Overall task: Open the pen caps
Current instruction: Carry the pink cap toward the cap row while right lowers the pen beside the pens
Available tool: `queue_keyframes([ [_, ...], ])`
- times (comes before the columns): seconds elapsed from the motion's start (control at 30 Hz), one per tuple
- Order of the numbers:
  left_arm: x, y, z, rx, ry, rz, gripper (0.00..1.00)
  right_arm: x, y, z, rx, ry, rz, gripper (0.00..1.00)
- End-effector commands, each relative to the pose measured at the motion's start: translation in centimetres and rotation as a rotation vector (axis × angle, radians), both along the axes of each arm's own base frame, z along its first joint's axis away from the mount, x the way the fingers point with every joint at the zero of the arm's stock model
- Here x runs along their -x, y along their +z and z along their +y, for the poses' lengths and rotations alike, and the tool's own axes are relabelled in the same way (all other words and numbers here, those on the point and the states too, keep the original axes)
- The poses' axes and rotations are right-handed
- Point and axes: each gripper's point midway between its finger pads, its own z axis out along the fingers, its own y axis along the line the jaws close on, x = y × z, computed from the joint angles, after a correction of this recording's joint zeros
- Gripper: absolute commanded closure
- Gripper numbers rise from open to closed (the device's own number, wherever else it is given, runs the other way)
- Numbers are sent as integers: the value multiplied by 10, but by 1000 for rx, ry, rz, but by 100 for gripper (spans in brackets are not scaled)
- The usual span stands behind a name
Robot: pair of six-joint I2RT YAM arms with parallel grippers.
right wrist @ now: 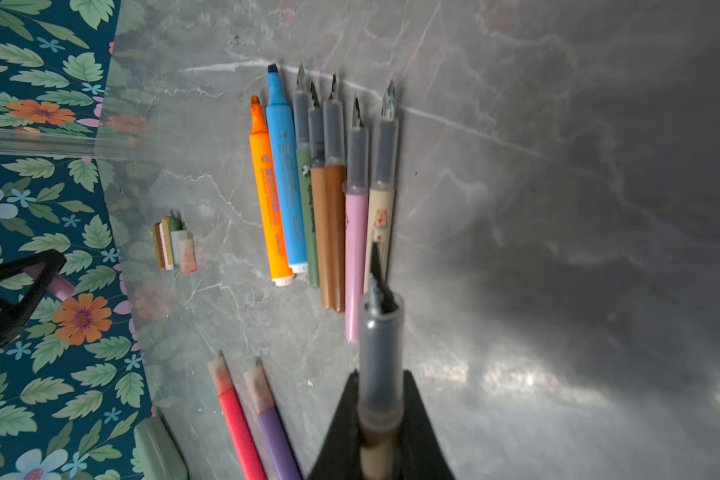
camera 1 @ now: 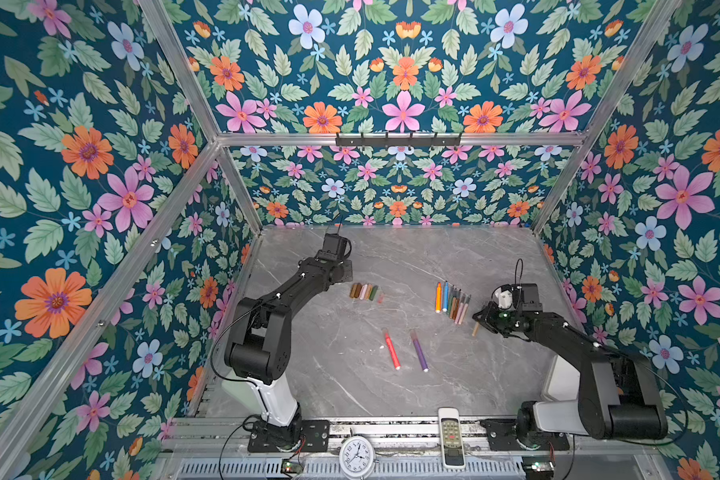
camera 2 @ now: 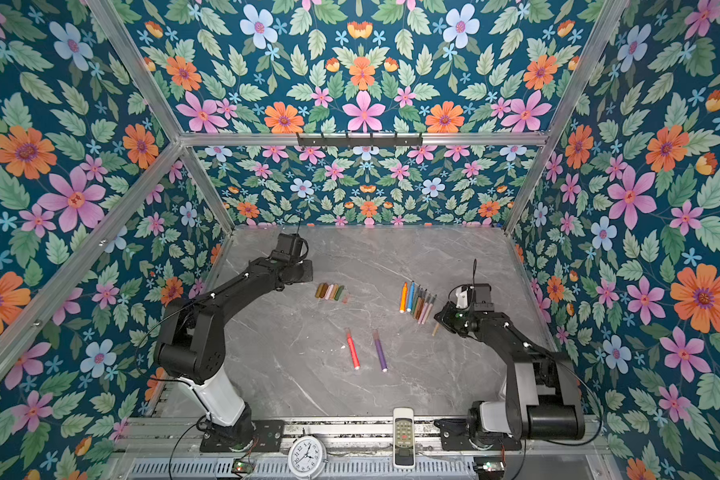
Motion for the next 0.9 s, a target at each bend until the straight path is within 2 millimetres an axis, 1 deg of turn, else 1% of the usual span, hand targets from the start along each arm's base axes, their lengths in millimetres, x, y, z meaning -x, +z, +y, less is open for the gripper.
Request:
queue_keyframes([
  [0.0,3,3,-10,64,-35,4,100,-17,-1,-6,31,6,-49,100],
  [0.13,6,2,-8,63,-38,9,100,-23,-10,-3,10,7,-32,100],
  [0.23,6,4,-9,70,-45,10,100,-23,-16,-3,0,3,-22,98],
  [0.47,5,16,-13,98,-58,-8,100,-26,-22,-2,-24,4,-3,93],
  [0.57,6,21,-14,109,-61,-16,100,-28,-23,-5,-69,-6,4,88],
  [0.63,7,22,-15,113,-61,-15,100,-29,-24,-6,-105,-12,5,81],
  [0.87,12,21,-13,112,-61,-12,100,-26,-23,-6,-118,-8,-8,72],
])
